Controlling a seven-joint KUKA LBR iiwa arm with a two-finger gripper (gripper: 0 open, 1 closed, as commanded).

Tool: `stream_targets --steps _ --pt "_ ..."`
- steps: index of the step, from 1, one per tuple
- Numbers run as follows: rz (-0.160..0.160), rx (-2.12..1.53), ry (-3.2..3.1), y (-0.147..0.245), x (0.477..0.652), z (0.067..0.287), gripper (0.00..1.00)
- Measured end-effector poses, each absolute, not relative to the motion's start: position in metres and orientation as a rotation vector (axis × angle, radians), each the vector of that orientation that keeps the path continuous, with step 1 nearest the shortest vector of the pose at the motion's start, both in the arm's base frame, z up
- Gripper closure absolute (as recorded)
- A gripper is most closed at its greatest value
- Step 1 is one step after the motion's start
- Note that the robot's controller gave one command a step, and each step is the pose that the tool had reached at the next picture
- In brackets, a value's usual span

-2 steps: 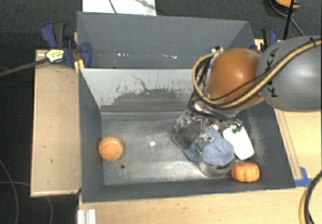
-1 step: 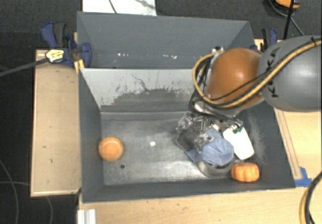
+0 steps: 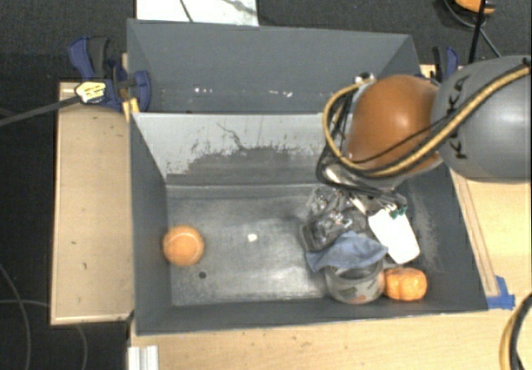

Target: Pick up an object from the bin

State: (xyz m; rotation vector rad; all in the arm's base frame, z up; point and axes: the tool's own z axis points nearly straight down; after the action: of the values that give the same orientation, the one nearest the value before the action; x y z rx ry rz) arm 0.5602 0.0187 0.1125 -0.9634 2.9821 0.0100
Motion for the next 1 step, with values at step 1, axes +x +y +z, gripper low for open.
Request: stream_targets --steps 1 --pt "0.0 -0.961 2.982 0.0158 0.5606 0.1275 1.0"
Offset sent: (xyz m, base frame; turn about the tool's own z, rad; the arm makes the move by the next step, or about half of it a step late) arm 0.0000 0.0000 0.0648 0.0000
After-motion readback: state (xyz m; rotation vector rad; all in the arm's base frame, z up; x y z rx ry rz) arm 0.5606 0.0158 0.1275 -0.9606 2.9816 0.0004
